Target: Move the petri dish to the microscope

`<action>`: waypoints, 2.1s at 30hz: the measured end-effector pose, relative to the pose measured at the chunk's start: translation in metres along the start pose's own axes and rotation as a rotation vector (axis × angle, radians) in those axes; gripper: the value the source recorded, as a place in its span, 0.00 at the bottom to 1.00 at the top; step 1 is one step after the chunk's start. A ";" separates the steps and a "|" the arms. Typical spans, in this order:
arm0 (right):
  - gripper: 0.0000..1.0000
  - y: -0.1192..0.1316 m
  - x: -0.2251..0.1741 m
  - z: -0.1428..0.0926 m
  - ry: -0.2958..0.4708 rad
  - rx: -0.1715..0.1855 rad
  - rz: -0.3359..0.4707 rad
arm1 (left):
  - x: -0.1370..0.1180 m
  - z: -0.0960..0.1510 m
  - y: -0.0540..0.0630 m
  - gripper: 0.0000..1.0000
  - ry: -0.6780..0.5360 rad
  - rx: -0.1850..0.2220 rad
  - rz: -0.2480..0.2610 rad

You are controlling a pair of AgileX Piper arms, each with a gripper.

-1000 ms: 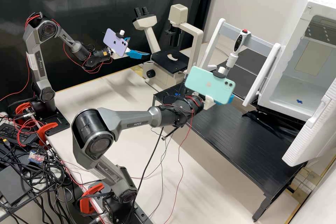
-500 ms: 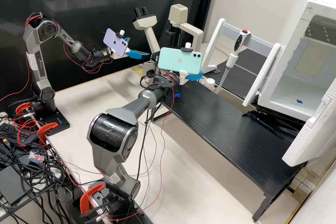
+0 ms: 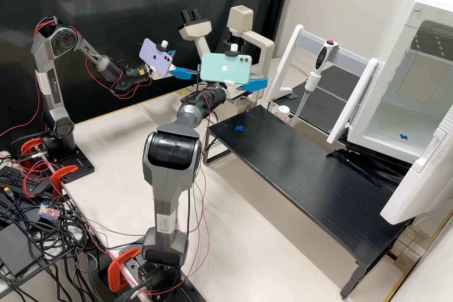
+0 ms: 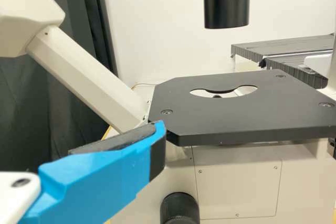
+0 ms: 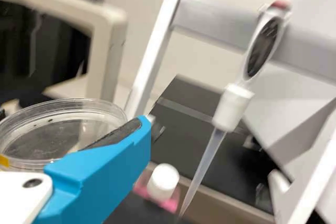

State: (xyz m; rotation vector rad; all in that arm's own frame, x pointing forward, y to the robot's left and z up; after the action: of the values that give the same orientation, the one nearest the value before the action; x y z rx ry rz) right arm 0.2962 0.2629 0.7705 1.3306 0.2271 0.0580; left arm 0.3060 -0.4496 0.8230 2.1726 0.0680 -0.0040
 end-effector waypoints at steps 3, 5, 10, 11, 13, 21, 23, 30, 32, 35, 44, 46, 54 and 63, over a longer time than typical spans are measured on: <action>0.00 -0.012 0.009 -0.010 0.046 0.031 0.066 | 0.000 0.000 0.000 1.00 0.000 0.000 0.000; 0.00 -0.025 0.017 -0.022 0.101 0.035 0.094 | 0.000 0.000 0.000 1.00 0.000 0.000 0.000; 0.00 -0.044 0.024 -0.033 0.146 0.026 0.057 | 0.000 0.000 0.000 1.00 0.000 0.000 0.000; 0.00 -0.046 0.024 -0.033 0.152 0.024 0.044 | 0.000 0.000 0.000 1.00 0.000 0.000 0.000; 0.00 -0.049 0.025 -0.033 0.152 0.040 0.026 | 0.000 0.000 0.000 1.00 0.000 0.000 0.000; 0.00 -0.052 0.031 -0.029 0.143 0.110 -0.018 | 0.000 0.000 0.000 1.00 0.000 0.000 0.000; 0.00 -0.056 0.036 -0.026 0.135 0.130 -0.048 | 0.000 0.000 0.000 1.00 0.000 0.000 0.000; 0.00 -0.079 0.052 -0.028 0.125 0.149 -0.144 | 0.000 0.000 0.000 1.00 0.000 0.000 0.000; 0.00 -0.085 0.056 -0.029 0.121 0.148 -0.170 | 0.000 0.000 0.000 1.00 0.000 0.000 0.000; 0.00 -0.095 0.067 -0.029 0.113 0.152 -0.194 | 0.000 0.000 0.000 1.00 0.000 0.000 0.000; 0.00 -0.124 0.098 -0.023 0.049 0.165 -0.250 | 0.000 0.000 0.000 1.00 0.000 0.000 0.000; 0.00 -0.126 0.104 -0.024 0.039 0.167 -0.242 | 0.000 0.000 0.000 1.00 0.000 0.000 0.000; 0.00 -0.133 0.123 -0.031 -0.002 0.180 -0.254 | 0.000 0.000 0.000 1.00 0.000 0.000 0.000; 0.00 -0.121 0.133 -0.049 -0.001 0.132 -0.231 | 0.000 0.000 0.000 1.00 0.000 0.000 0.000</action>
State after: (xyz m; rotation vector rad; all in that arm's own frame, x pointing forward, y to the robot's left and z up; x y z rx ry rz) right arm 0.4062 0.3032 0.6257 1.4271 0.3876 -0.1555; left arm 0.3060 -0.4496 0.8230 2.1726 0.0680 -0.0040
